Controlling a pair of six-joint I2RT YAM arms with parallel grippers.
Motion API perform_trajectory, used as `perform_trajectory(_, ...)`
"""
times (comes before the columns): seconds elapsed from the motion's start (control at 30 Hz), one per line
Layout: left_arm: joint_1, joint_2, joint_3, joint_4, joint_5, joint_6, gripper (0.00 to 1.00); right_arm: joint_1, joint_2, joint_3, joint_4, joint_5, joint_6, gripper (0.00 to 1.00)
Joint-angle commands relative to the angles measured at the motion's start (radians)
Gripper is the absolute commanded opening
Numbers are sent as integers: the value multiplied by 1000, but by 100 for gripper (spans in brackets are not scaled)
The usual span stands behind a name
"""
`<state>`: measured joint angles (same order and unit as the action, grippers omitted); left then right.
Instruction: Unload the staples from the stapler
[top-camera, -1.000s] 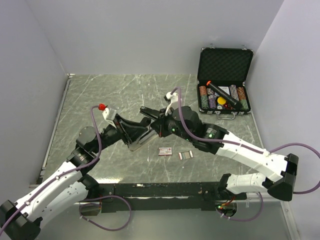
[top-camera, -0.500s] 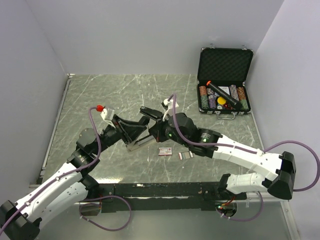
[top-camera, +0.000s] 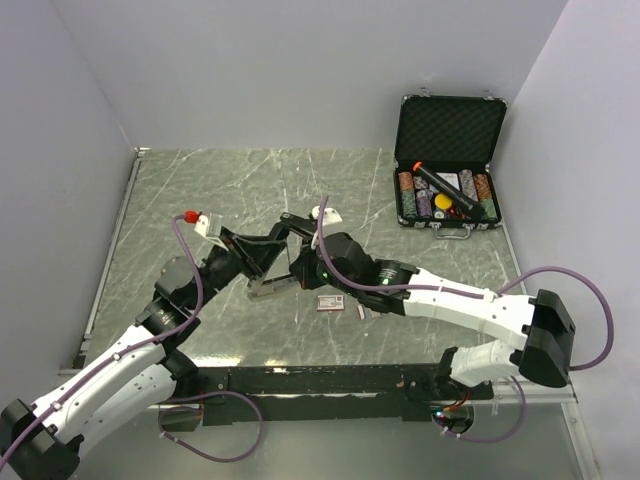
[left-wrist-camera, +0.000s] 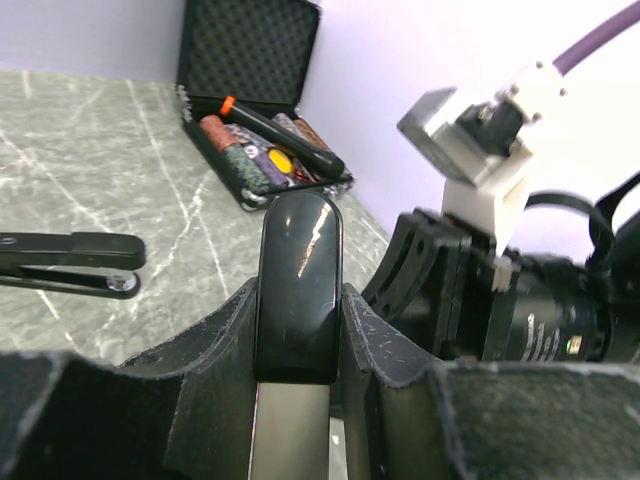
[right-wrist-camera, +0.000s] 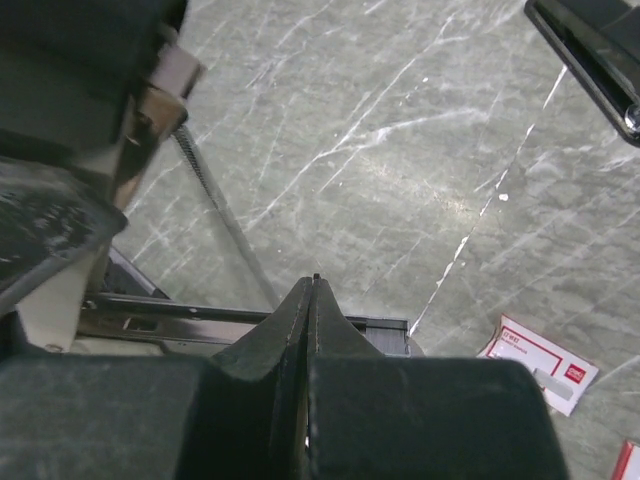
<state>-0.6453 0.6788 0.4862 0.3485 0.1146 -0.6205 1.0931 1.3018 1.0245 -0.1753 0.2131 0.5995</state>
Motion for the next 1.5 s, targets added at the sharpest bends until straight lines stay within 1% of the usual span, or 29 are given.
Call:
perform_trajectory(0.0,3,-10,55,172,-102,-8,1,22,43,-21,7,-23,32,0)
perform_trajectory(0.27,3,-12,45,176,-112,-4,1,27,86,-49,77,-44,57,0)
perform_trajectory(0.3,3,-12,43,176,-142,-1,1,27,94,-47,86,-49,57,0)
perform_trajectory(0.57,3,4,26,182,-200,11,1,36,149,-17,141,-93,60,0)
perform_trajectory(0.77,4,22,28,184,-251,41,1,39,169,-40,220,-129,56,0)
perform_trajectory(1.13,3,122,14,225,-340,79,1,44,197,-72,326,-205,29,0)
perform_trajectory(1.3,6,194,31,245,-359,93,1,44,246,-95,427,-309,31,0)
perform_trajectory(1.47,4,260,55,256,-352,100,1,44,272,-115,511,-343,34,0)
